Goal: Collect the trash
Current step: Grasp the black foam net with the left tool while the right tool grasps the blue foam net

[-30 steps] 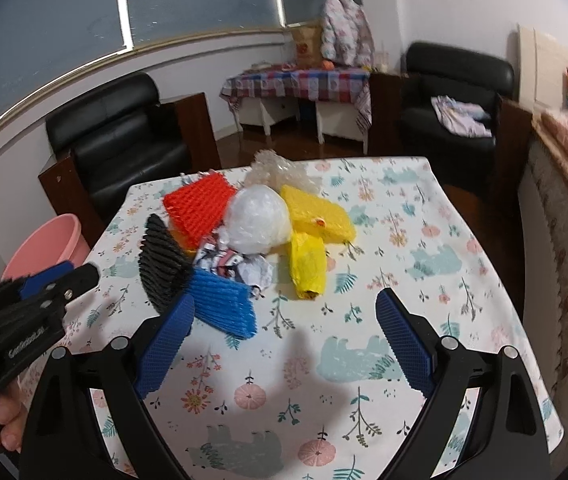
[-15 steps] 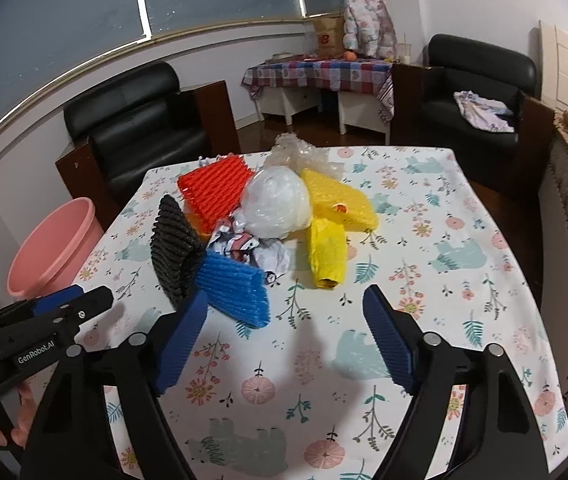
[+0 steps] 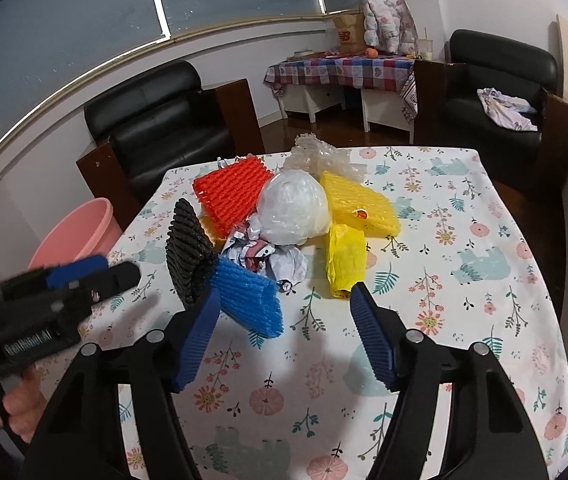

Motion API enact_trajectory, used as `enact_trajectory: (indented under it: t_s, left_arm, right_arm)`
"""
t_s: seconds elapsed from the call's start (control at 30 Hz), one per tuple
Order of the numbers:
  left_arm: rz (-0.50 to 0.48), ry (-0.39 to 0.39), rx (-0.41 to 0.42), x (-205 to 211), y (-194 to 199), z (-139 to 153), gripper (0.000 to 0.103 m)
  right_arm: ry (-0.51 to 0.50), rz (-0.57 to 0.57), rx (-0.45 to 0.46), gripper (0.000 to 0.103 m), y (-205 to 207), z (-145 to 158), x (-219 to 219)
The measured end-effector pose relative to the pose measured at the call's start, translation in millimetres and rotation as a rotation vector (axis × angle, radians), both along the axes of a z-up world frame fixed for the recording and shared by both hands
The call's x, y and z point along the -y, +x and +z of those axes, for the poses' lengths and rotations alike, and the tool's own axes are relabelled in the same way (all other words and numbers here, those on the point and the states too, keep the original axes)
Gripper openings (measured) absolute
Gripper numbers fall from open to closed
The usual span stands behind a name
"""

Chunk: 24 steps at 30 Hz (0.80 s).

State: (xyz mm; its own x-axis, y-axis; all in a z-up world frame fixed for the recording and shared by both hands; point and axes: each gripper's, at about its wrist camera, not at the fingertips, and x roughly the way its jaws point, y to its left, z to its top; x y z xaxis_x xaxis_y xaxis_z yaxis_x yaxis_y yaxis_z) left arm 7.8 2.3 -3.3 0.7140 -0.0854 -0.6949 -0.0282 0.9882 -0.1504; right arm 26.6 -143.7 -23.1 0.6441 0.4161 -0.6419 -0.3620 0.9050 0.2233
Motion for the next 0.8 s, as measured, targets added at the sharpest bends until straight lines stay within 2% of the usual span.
enact_trajectory:
  t_s: [0.13, 0.3, 0.43, 0.5, 0.53, 0.57, 0.63, 0.7, 0.8]
  left_arm:
    - [-0.001, -0.043, -0.064, 8.3, 25.9, 12.9, 0.058]
    - [0.078, -0.118, -0.152, 14.4, 56.6, 15.9, 0.058]
    - [0.1, -0.106, -0.181, 19.2, 68.4, 6.6, 0.057]
    - [0.087, -0.108, -0.209, 20.1, 71.6, -0.9, 0.047]
    - [0.083, -0.112, -0.226, 18.7, 71.8, -5.2, 0.036]
    - [0.082, -0.118, -0.239, 16.5, 71.0, -8.9, 0.033]
    - [0.089, -0.144, -0.253, 9.7, 66.3, -14.1, 0.02]
    - [0.092, -0.153, -0.253, 2.8, 60.7, -16.7, 0.015]
    - [0.088, -0.192, -0.247, -10.1, 47.5, -16.6, 0.013]
  right_arm:
    - [0.017, 0.006, -0.001, 0.066, 2.0, 0.1, 2.1]
    - [0.037, 0.021, 0.001, 0.066, 3.2, 1.2, 3.1]
    - [0.04, 0.045, -0.005, 0.066, 2.8, -0.4, 1.2]
    - [0.04, 0.061, -0.007, 0.065, 1.7, -1.0, 0.2]
    - [0.041, 0.066, -0.007, 0.065, 1.5, -0.8, 0.3]
    - [0.041, 0.07, -0.006, 0.065, 1.5, -1.0, 0.3]
    - [0.049, 0.075, -0.011, 0.065, 2.1, -1.5, 0.7]
    - [0.058, 0.081, -0.019, 0.065, 3.0, -2.5, 1.6]
    - [0.071, 0.101, -0.033, 0.065, 3.7, -3.1, -0.1]
